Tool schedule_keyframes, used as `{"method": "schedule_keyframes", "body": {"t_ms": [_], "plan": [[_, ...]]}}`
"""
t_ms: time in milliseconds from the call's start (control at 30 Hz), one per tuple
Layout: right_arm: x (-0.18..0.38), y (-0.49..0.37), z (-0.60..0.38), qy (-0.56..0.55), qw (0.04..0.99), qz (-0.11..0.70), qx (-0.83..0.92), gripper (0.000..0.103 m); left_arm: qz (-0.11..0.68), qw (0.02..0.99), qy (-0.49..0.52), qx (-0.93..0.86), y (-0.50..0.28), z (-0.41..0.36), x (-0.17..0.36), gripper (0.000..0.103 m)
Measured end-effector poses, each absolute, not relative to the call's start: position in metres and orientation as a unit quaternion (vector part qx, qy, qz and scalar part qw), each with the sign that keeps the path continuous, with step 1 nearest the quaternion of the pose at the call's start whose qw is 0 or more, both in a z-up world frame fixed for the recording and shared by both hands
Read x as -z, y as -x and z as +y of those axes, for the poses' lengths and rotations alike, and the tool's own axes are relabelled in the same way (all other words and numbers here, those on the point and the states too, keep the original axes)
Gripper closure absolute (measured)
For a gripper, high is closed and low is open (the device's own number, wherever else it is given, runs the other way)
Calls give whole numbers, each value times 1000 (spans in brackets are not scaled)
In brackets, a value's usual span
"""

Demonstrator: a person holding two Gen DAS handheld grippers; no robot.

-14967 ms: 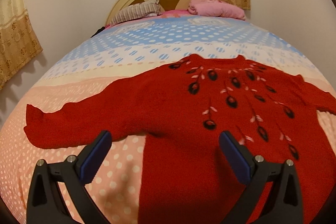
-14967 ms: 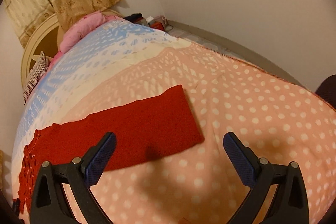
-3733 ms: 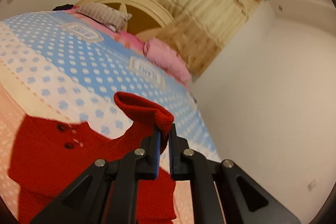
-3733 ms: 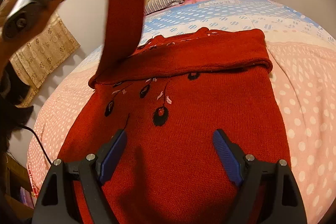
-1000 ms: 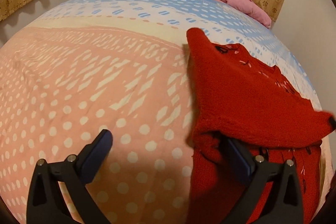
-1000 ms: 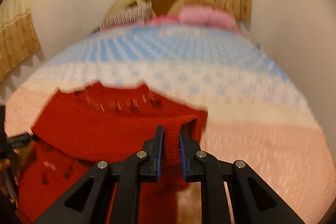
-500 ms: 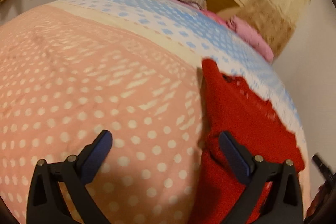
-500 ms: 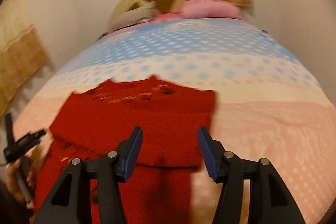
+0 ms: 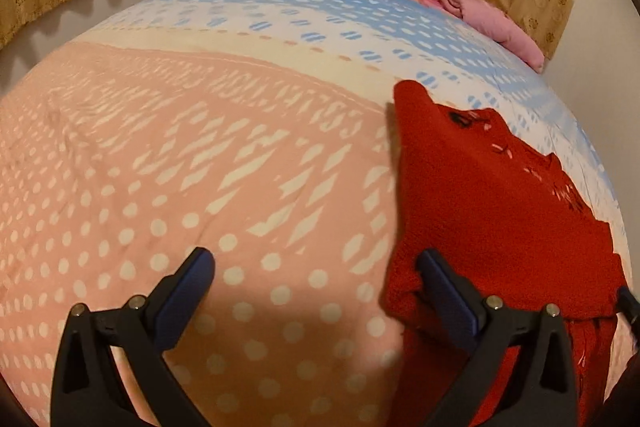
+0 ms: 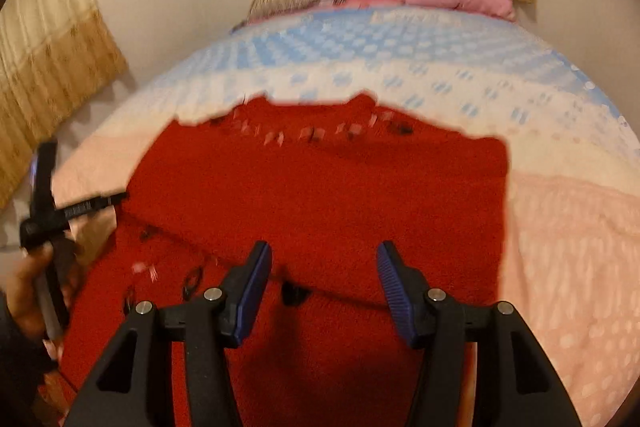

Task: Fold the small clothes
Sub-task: 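Grasp the folded sweater edge with the right tool and fold it over, then lower the folded edge onto the sweater and open the right tool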

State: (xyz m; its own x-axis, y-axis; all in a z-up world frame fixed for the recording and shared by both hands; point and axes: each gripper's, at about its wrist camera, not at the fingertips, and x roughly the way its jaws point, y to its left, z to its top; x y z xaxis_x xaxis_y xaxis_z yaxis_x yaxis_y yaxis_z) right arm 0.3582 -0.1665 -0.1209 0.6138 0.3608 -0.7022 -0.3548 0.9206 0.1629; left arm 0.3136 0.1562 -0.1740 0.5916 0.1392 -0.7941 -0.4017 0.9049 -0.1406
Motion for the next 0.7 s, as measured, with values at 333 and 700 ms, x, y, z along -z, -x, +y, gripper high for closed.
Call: {"method": "schedule_keyframes", "body": {"t_ms": [333,700], "plan": [[145,-371,-181,-3,889,429,-161,43,423,882,141,-153,-309,153,174,0],[149,-360,-181,8,889,421,-178,30,379,910,77,-147,-291,132,155,0]]}}
